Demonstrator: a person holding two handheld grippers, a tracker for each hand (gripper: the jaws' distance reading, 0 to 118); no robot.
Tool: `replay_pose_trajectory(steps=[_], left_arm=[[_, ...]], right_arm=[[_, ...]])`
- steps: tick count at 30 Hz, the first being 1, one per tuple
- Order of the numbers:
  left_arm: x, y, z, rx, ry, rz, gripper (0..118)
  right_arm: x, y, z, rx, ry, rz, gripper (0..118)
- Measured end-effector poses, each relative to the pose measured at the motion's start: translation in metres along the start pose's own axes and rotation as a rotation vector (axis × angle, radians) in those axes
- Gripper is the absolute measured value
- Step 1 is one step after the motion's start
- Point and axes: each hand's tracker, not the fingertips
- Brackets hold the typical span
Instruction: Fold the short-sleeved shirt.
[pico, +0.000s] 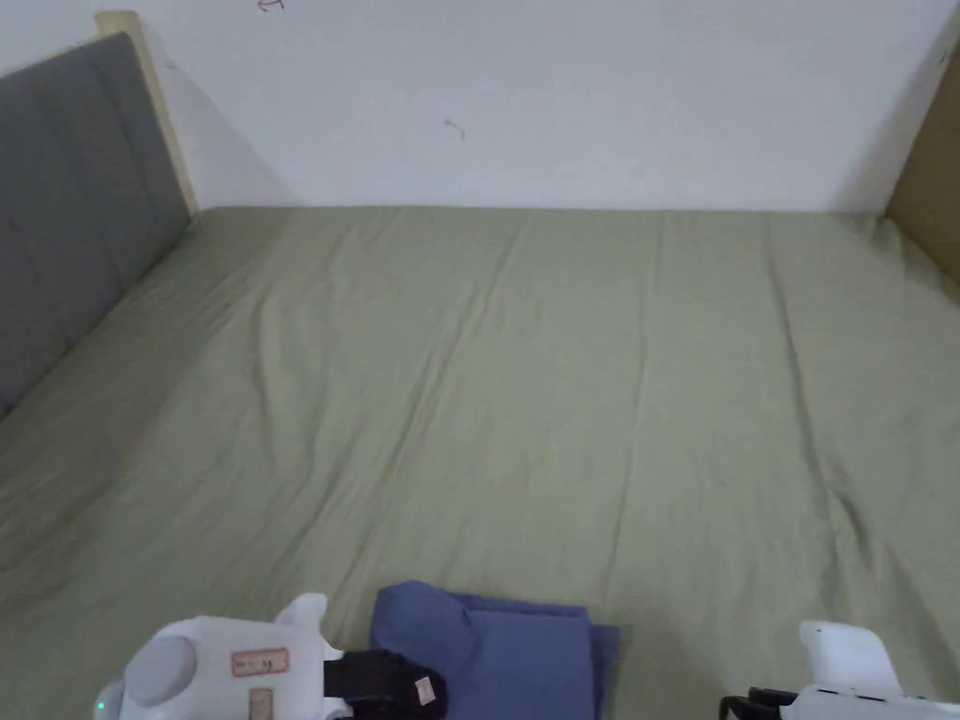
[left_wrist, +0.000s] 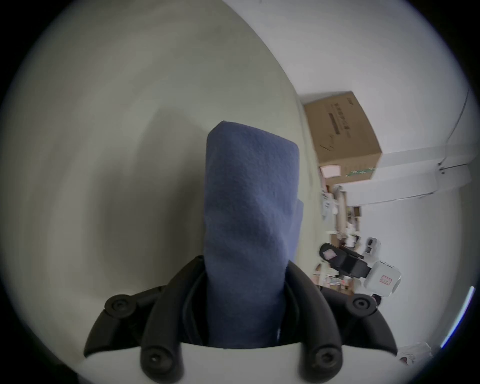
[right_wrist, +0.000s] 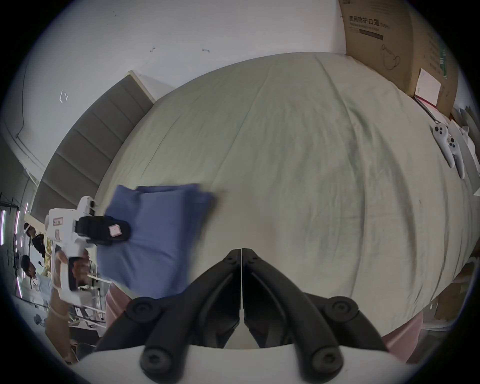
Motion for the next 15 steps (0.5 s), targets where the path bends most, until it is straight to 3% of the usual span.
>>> replay_pose_trajectory(steps=[8,11,13,14,15], left_arm=[[-0.058,0.079,0.124,0.008,0.601,-0.049,29],[-0.066,0.097,0.14,-0.011,0.875,-0.17,30],[-0.074,0.104,0.145,-0.017,0.956,-0.165,30],[-0.078,0.107,0.148,0.002,0.949,-0.131,35],[-0.082,0.109,0.151,-0.01,0.952,-0.093,51]], right_arm=[[0.007,0.0,-0.004,-0.008,-0.044,-0.029,1],[0.007,-0.002,-0.009,-0.034,-0.059,-0.019,1],[0.007,-0.004,-0.012,-0.046,-0.064,-0.008,1],[0.008,-0.006,-0.014,-0.052,-0.068,-0.013,1],[0.009,-0.007,-0.015,-0.06,-0.072,-0.021,1]])
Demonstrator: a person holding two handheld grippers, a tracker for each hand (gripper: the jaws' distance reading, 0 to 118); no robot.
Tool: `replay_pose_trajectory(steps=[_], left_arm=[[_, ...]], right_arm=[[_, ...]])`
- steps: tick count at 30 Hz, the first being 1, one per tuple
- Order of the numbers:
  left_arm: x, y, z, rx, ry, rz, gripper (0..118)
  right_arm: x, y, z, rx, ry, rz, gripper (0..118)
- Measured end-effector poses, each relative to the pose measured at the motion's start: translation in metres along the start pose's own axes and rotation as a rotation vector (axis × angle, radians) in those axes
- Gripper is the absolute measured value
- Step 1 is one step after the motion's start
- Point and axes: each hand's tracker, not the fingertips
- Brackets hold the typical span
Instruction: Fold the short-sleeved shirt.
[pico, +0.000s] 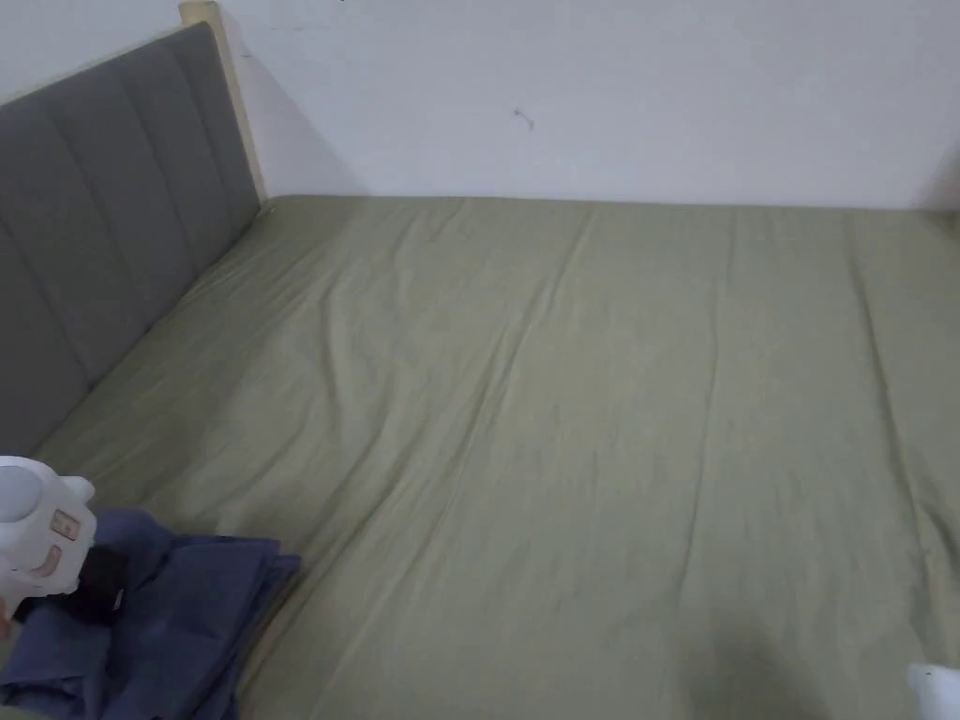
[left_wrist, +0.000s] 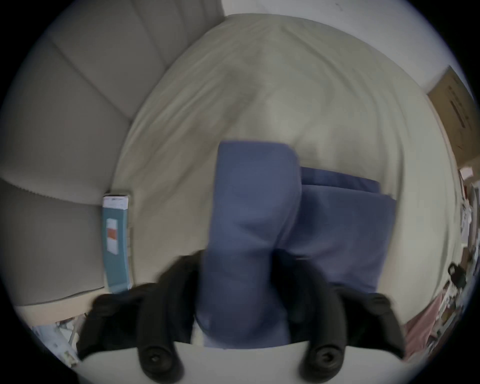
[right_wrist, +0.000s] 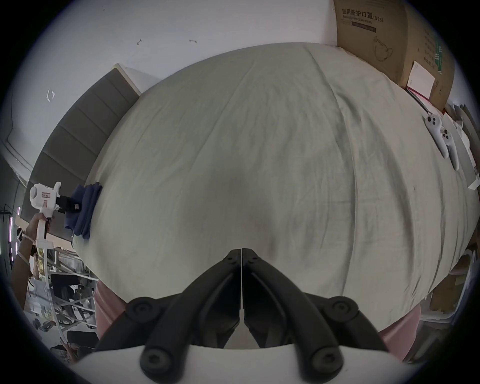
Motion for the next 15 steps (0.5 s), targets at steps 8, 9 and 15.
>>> replay_pose_trajectory(steps=[8,9,15], left_arm=[[-0.02,-0.01,0.054,0.16,-0.052,0.179,98],[-0.019,-0.015,0.065,0.193,-0.127,0.196,78],[0.044,-0.057,0.108,0.288,-0.363,0.133,0]], right_arm=[[0.005,-0.004,-0.005,-0.029,0.002,-0.004,1],[0.006,-0.005,-0.005,-0.026,0.006,-0.009,0],[0.006,-0.003,-0.001,-0.01,0.036,-0.007,1]])
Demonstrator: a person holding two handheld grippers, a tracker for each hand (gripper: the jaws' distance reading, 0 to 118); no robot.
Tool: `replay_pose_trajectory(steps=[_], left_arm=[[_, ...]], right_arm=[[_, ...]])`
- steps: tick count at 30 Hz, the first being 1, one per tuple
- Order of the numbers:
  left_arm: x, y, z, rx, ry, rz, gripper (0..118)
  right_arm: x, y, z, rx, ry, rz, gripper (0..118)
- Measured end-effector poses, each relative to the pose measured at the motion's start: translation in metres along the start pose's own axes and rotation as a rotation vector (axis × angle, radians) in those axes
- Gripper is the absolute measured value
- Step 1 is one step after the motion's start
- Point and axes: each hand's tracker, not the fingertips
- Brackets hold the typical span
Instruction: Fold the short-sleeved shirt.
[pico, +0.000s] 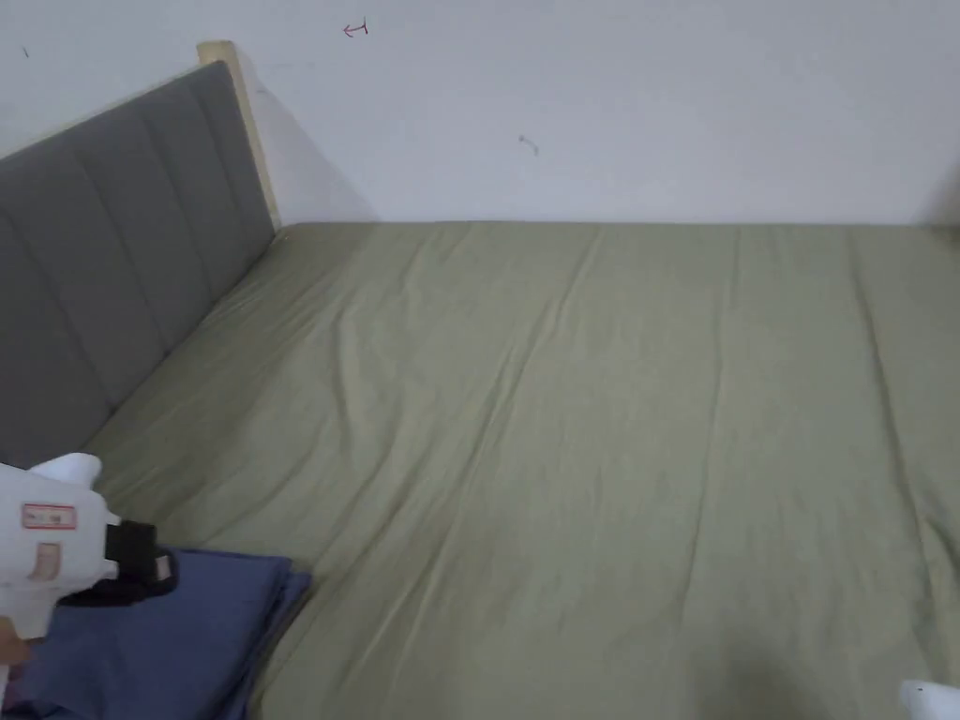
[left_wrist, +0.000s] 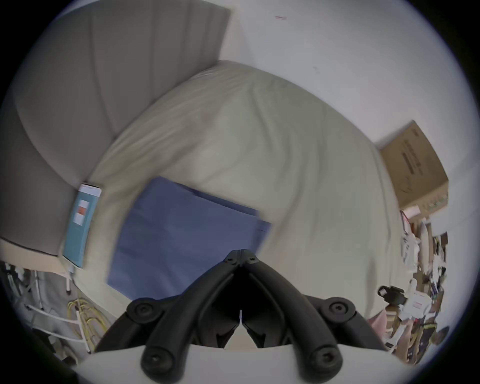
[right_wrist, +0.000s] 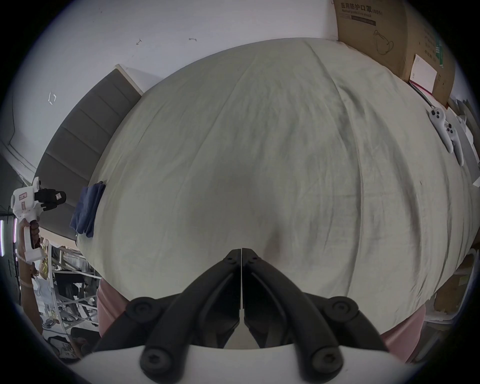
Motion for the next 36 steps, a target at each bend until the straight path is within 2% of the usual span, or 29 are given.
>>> replay_pose_trajectory(steps=[3,6,9,11,13,15,18,22,26,28,33,36], left_arm=[[0.041,-0.023,0.001,0.007,-0.031,0.001,0],[0.084,-0.047,0.01,0.104,-0.017,-0.089,0],[0.122,-0.066,0.026,0.195,0.021,-0.11,0],[0.143,-0.078,0.032,0.292,0.063,-0.181,0],[0.169,-0.092,0.043,0.402,0.188,-0.257,0],[0.191,-0.104,0.052,0.493,0.22,-0.281,0],[0.215,-0.115,0.066,0.585,0.194,-0.271,0],[0.247,-0.125,0.077,0.687,0.217,-0.326,0],[0.274,-0.129,0.092,0.769,0.175,-0.343,0],[0.285,-0.129,0.098,0.804,0.164,-0.328,0],[0.306,-0.131,0.105,0.85,0.143,-0.341,0],[0.316,-0.136,0.104,0.861,0.147,-0.385,0]], right_arm=[[-0.002,0.002,0.007,0.018,0.012,0.012,1],[-0.006,0.005,0.017,0.063,0.019,0.033,1],[-0.011,0.011,0.031,0.138,-0.008,0.064,1],[-0.015,0.016,0.044,0.206,-0.022,0.088,1],[-0.025,0.021,0.059,0.294,-0.077,0.147,1],[-0.033,0.028,0.074,0.381,-0.111,0.184,1],[-0.048,0.04,0.098,0.515,-0.118,0.212,1],[-0.072,0.053,0.133,0.706,-0.158,0.262,1],[-0.093,0.06,0.168,0.842,-0.215,0.321,1],[-0.099,0.061,0.18,0.882,-0.229,0.335,0],[-0.104,0.061,0.197,0.909,-0.222,0.314,1],[-0.106,0.06,0.202,0.931,-0.275,0.317,1]])
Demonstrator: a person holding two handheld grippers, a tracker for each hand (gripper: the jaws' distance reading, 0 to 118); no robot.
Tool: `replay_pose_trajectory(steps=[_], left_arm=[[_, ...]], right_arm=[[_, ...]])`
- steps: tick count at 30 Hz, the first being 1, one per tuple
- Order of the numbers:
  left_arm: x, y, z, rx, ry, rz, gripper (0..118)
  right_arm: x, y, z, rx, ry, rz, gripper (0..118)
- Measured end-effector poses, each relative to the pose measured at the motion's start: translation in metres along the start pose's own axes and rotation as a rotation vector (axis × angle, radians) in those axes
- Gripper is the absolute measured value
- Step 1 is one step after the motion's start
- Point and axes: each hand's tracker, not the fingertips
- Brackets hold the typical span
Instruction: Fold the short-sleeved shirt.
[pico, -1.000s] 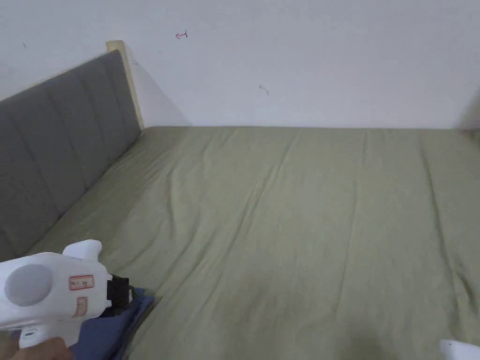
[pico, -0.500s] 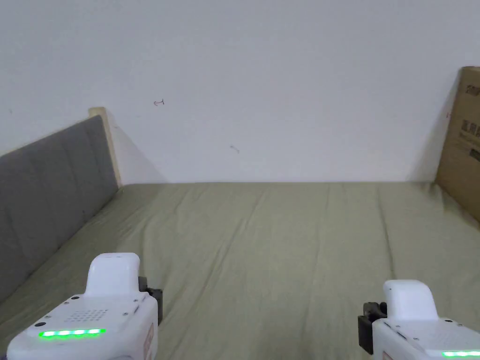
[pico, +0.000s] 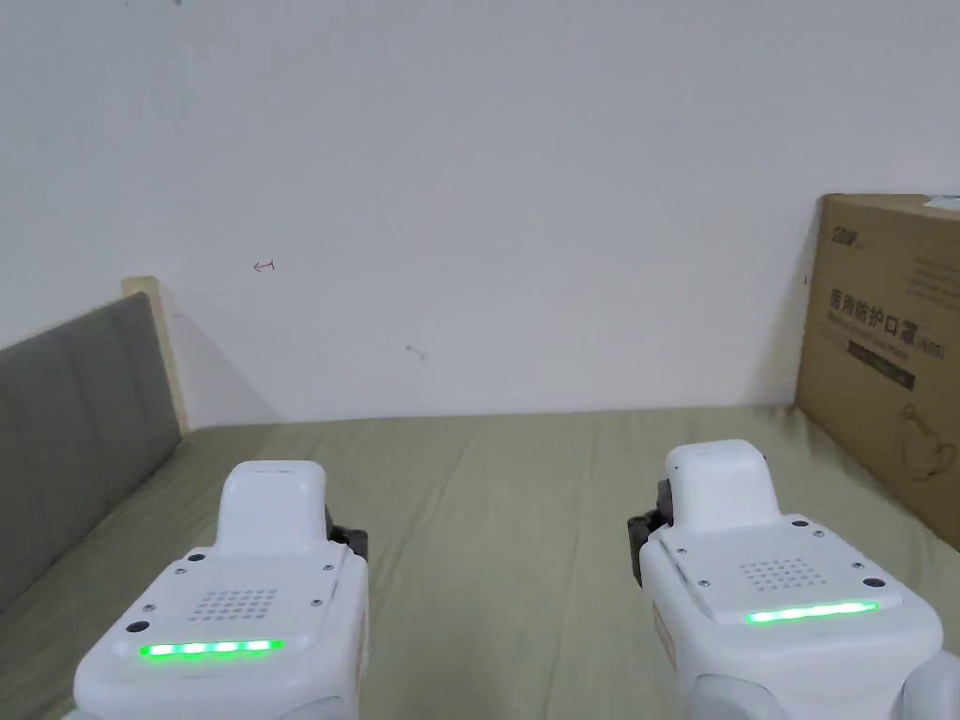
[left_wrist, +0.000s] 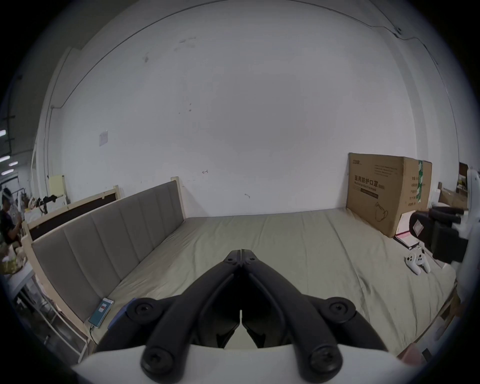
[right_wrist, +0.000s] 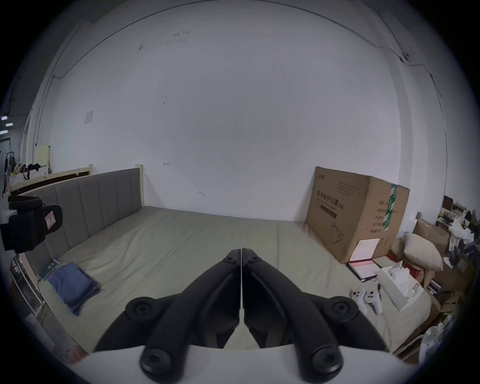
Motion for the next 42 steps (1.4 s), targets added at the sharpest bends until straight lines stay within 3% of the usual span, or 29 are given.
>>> replay_pose_trajectory(steps=[3,6,11,12,15,16,17,18,20,28,34,42], left_arm=[[0.003,0.003,0.002,-0.006,-0.036,0.012,0],[0.003,0.004,0.002,-0.001,-0.033,0.036,0],[0.005,0.004,0.003,0.017,-0.028,0.013,1],[0.006,0.004,0.004,0.02,-0.036,0.008,9],[0.008,0.005,0.005,0.016,-0.058,0.012,85],[0.009,0.005,0.004,0.005,-0.068,0.013,112],[0.01,0.005,0.004,0.003,-0.073,0.015,118],[0.01,0.003,0.004,0.007,-0.076,0.016,118],[0.012,0.003,0.007,0.043,-0.057,0.013,118],[0.01,0.007,0.014,0.034,-0.085,0.003,118],[0.012,0.003,0.017,0.063,-0.025,-0.016,118],[0.004,0.016,0.016,-0.015,-0.022,0.088,118]], right_arm=[[0.004,0.002,0.001,-0.003,-0.01,-0.007,1],[0.01,0.003,0.002,-0.017,-0.015,-0.067,1],[0.014,0.003,-0.001,-0.022,-0.045,-0.068,2],[0.015,0.003,-0.001,-0.023,-0.045,-0.073,5],[0.017,0.003,-0.002,-0.023,-0.034,-0.099,33],[0.016,0.003,-0.002,-0.022,-0.033,-0.101,58],[0.017,0.003,-0.003,-0.022,-0.032,-0.101,79],[0.017,0.003,-0.003,-0.022,-0.029,-0.096,94],[0.017,0.001,0.0,0.009,-0.023,-0.09,106],[0.014,0.006,0.003,0.079,-0.014,-0.073,111],[0.015,0.007,0.007,0.117,-0.029,-0.067,113],[0.018,0.004,0.006,0.1,-0.034,-0.067,114]])
